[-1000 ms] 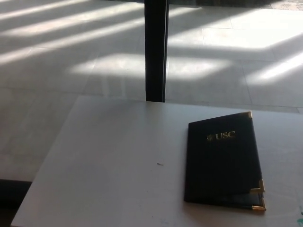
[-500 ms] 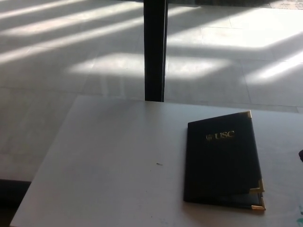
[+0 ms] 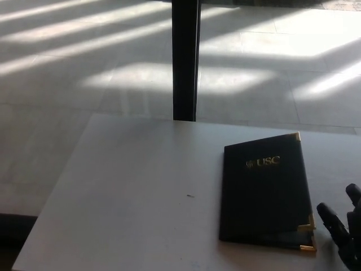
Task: There is a diary kept infront of the robot and the robot uses its right hand to grab its cover and puses it to the left to open it.
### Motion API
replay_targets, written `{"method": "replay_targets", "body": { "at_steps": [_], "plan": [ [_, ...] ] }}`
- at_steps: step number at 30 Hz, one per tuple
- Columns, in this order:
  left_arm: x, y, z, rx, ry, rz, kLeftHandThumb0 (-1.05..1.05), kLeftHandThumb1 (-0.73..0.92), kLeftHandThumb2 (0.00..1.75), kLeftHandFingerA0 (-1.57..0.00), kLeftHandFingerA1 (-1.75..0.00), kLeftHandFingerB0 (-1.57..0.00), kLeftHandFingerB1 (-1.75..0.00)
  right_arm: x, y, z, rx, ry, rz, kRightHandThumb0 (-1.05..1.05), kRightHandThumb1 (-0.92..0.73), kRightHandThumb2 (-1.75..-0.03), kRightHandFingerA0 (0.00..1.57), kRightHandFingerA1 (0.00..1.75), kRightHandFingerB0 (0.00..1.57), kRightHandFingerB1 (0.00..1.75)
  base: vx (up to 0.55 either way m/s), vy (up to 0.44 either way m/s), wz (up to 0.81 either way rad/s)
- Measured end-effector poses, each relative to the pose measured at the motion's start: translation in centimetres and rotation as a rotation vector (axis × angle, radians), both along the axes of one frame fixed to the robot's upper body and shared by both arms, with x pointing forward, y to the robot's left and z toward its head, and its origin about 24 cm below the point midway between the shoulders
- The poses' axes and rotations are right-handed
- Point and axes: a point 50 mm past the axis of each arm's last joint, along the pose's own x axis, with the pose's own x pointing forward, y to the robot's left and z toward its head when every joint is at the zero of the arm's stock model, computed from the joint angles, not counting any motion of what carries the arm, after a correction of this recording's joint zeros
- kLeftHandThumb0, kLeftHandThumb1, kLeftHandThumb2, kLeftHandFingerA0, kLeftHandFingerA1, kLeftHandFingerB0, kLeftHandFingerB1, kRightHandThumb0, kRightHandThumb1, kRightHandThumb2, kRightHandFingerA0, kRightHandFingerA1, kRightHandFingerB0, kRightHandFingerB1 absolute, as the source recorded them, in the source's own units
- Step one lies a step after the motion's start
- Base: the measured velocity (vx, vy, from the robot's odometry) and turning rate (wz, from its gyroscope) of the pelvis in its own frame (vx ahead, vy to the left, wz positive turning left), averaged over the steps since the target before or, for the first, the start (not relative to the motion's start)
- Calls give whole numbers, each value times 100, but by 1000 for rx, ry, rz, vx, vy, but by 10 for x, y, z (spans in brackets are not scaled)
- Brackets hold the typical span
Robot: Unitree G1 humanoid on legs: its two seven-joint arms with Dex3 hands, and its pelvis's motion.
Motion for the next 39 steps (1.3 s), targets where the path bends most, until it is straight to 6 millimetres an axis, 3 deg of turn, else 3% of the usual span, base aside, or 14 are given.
{"method": "replay_targets", "body": {
  "at_steps": [4, 5, 6, 9, 10, 12, 17, 21, 22, 29, 34, 36, 37, 39],
  "plan": [
    [-1, 0, -1, -3, 7, -1, -58, 75, 63, -50, -44, -44, -41, 2, 10, 0, 32, -6, 24, -87, -82, -65, 22, 48, 18, 42, 0, 0, 0],
    [-1, 0, -1, -4, 9, 0, -58, 62, 101, -48, -61, -33, -52, 2, 13, 0, 40, -8, 34, -87, -82, -64, 24, 48, 19, 42, 0, 0, 0],
    [-1, 0, -1, -4, 9, 0, -57, 75, 62, -52, -46, -45, -41, 2, 15, 0, 43, -10, 37, -87, -82, -65, 24, 49, 20, 43, 0, 0, 0],
    [-1, 0, -1, -4, 9, 1, -56, 63, 102, -48, -61, -31, -52, 3, 19, 1, 45, -14, 47, -86, -82, -65, 25, 48, 21, 43, 0, 0, 0],
    [-1, 0, -1, -4, 9, 0, -58, 76, 63, -52, -46, -44, -41, 3, 21, 2, 44, -18, 52, -86, -82, -65, 25, 48, 21, 43, 0, 0, 0],
    [-1, 0, -1, -4, 10, -2, -52, 59, 101, -45, -61, -29, -52, 4, 25, 4, 43, -23, 62, -85, -83, -65, 25, 46, 21, 42, 0, 0, 0],
    [-1, 0, -1, -2, 12, -6, -55, 62, 102, -47, -61, -31, -52, 4, 40, 3, 47, -17, 112, -83, -84, -64, 24, 45, 19, 41, 0, 0, 0],
    [-2, 0, -1, 0, 15, -6, -59, 76, 63, -52, -46, -43, -41, 2, 47, 3, 30, -15, 148, -83, -86, -66, 22, 45, 19, 41, 0, 0, 0],
    [-2, 0, -1, 0, 15, -6, -57, 62, 102, -49, -61, -30, -51, 1, 49, 2, 27, -13, 157, -85, -83, -65, 26, 47, 21, 42, 0, 0, 0],
    [1, -1, -2, -6, 13, -10, -57, 63, 102, -49, -61, -30, -51, -3, 67, 2, 3, -9, 230, -83, -84, -65, 25, 45, 21, 42, 0, 0, 0],
    [3, -2, -4, -11, 13, -12, -57, 61, 102, -49, -61, -29, -51, -7, 82, 1, -10, -15, 283, -87, -86, -66, 28, 43, 23, 40, 0, 0, 0],
    [4, -2, -4, -11, 13, -13, -59, 75, 63, -49, -45, -41, -40, -7, 88, 1, -21, -20, 302, -87, -87, -66, 27, 42, 22, 40, 0, 0, 0],
    [4, -2, -4, -11, 12, -14, -58, 62, 101, -48, -61, -31, -52, -8, 93, 1, -30, -24, 317, -86, -86, -66, 28, 42, 23, 40, 0, 0, 0],
    [5, -2, -4, -12, 10, -15, -58, 62, 102, -47, -61, -31, -52, -8, 103, 2, -49, -30, 351, -85, -87, -66, 29, 41, 25, 39, 0, 0, 0]
  ]
}}
